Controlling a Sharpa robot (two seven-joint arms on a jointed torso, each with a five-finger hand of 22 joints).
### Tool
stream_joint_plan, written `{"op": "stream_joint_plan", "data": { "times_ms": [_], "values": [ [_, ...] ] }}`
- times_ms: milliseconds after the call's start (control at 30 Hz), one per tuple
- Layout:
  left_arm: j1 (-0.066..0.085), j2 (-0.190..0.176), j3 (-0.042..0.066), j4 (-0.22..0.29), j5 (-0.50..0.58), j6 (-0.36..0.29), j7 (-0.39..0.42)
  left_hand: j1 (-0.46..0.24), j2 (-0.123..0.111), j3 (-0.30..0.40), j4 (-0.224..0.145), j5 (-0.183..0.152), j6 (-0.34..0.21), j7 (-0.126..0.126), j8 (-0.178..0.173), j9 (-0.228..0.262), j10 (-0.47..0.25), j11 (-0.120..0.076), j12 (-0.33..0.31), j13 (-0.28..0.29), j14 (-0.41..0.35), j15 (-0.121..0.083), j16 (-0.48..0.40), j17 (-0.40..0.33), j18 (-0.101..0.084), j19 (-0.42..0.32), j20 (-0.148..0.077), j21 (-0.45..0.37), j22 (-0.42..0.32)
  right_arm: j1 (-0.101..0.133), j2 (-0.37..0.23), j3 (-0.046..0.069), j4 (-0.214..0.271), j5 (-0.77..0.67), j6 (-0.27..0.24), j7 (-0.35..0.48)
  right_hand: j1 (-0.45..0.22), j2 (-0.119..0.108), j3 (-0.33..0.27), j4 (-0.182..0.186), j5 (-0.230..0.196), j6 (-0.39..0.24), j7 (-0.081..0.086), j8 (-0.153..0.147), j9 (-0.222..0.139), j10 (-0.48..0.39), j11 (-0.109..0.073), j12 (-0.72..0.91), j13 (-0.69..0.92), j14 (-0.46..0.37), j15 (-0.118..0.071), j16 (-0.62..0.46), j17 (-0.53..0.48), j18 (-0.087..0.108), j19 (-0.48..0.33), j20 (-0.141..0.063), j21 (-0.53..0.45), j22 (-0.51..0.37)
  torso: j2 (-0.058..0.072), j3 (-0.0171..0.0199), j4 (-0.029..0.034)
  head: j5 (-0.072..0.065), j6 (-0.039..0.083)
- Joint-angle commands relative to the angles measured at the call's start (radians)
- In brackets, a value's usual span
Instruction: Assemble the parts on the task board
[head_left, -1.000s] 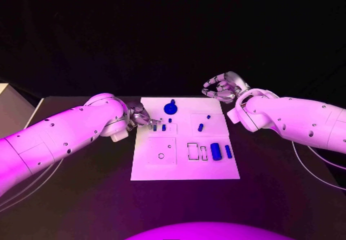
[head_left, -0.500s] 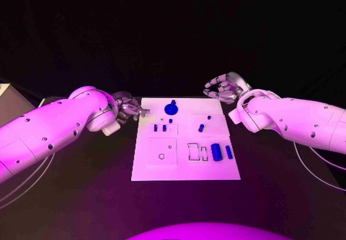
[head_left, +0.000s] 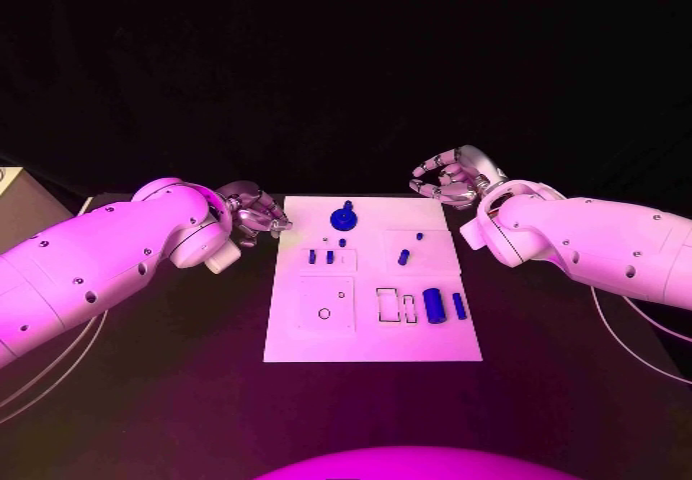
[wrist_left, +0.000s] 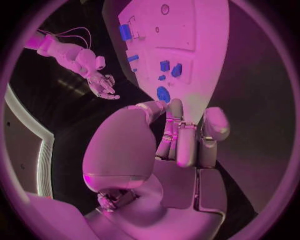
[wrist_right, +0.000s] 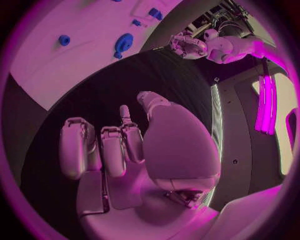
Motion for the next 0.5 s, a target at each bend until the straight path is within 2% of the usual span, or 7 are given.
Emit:
{"op": "stream_joint_plan", "data": {
  "times_ms": [33,133,200,300,400,467,500],
  "values": [
    [-0.008,-0.004,0.0,0.006,0.018,-0.053,0.069,0.003,-0.003,0.006,0.001,-0.005,0.002,-0.003,0.003,-0.004,-0.004,-0.003,-0.003,-0.003,0.001,-0.001,-0.007,0.041,0.012,-0.009,-0.002,-0.005,-0.003,0.0,-0.001,0.0,0.003,-0.01,0.008,0.008,-0.002,-0.01,0.006,0.001,0.005,-0.007,-0.002,-0.005,0.001,0.001,-0.001,0.0,0.129,0.066,-0.005,-0.004,0.103,0.012,0.023,-0.004,-0.003,0.121,0.0,0.0,0.0001,0.001,0.001],
    [-0.016,-0.006,-0.001,0.007,0.017,-0.065,0.08,-0.051,-0.031,-0.029,0.041,-0.015,0.009,0.001,-0.005,-0.024,0.005,0.001,0.004,-0.01,0.0,0.003,-0.007,0.038,0.011,-0.008,0.0,-0.008,-0.004,0.0,-0.001,0.0,0.004,-0.015,0.008,0.007,-0.002,-0.01,0.006,0.001,0.005,-0.007,-0.002,-0.005,0.001,0.001,-0.001,0.0,0.129,0.066,-0.005,-0.004,0.103,0.012,0.023,-0.004,-0.003,0.121,0.0,0.0,0.0005,0.001,0.002],
    [-0.021,-0.003,-0.003,0.004,0.012,-0.066,0.079,-0.075,-0.039,-0.054,0.066,-0.014,0.016,0.003,-0.008,-0.037,0.014,0.003,0.009,-0.015,0.007,0.004,0.002,0.048,0.009,0.001,0.001,-0.001,0.006,-0.001,-0.001,0.0,0.004,-0.018,0.008,0.007,-0.002,-0.01,0.006,0.001,0.005,-0.007,-0.002,-0.005,0.001,0.001,-0.001,0.0,0.129,0.066,-0.005,-0.004,0.103,0.012,0.023,-0.004,-0.003,0.121,0.0,-0.0007,0.0003,0.002,0.003],
    [-0.023,0.006,-0.008,-0.003,-0.004,-0.055,0.062,-0.126,-0.033,-0.087,0.079,-0.013,0.033,0.006,-0.013,-0.052,0.04,0.003,0.022,-0.018,0.029,0.005,0.027,0.085,-0.002,0.039,0.001,0.033,0.049,-0.001,-0.001,0.0,0.003,-0.019,0.009,0.007,-0.001,-0.01,0.007,0.0,0.005,-0.007,-0.002,-0.005,0.002,0.001,-0.001,0.0,0.129,0.066,-0.005,-0.004,0.103,0.012,0.023,-0.004,-0.003,0.121,0.001,-0.0012,-0.0005,0.005,0.004],
    [-0.024,0.019,-0.012,-0.015,-0.019,-0.022,0.032,-0.148,-0.024,-0.111,0.078,-0.009,0.044,-0.003,-0.021,-0.071,0.083,-0.006,0.05,-0.015,0.058,-0.004,0.06,0.138,-0.016,0.089,-0.004,0.081,0.108,-0.001,0.0,0.0,0.002,-0.02,0.009,0.007,-0.001,-0.01,0.007,0.0,0.005,-0.007,-0.002,-0.005,0.002,0.001,-0.001,0.0,0.129,0.066,-0.005,-0.004,0.103,0.012,0.023,-0.004,-0.003,0.121,0.001,-0.0009,-0.0017,0.009,0.005],
    [-0.025,0.029,-0.014,-0.026,-0.027,0.011,0.007,-0.192,-0.009,-0.132,0.079,-0.008,0.068,-0.013,-0.025,-0.084,0.127,-0.016,0.08,-0.007,0.078,-0.013,0.085,0.183,-0.027,0.126,-0.01,0.117,0.154,-0.001,0.001,0.0,0.001,-0.02,0.01,0.007,-0.001,-0.01,0.007,0.0,0.005,-0.007,-0.002,-0.005,0.002,0.001,-0.001,0.0,0.129,0.066,-0.005,-0.004,0.103,0.012,0.023,-0.004,-0.003,0.121,0.001,-0.0011,-0.002,0.01,0.005],
    [-0.025,0.036,-0.015,-0.034,-0.034,0.03,-0.009,-0.201,-0.004,-0.139,0.079,-0.008,0.079,-0.018,-0.026,-0.089,0.148,-0.02,0.104,0.024,0.082,-0.017,0.09,0.192,-0.031,0.136,-0.013,0.127,0.166,-0.002,0.002,0.0,0.001,-0.021,0.01,0.007,-0.001,-0.01,0.007,0.0,0.005,-0.007,-0.002,-0.005,0.002,0.001,-0.001,0.0,0.129,0.066,-0.005,-0.004,0.103,0.012,0.023,-0.004,-0.003,0.121,0.001,-0.0011,-0.0023,0.01,0.006]
  ]
}}
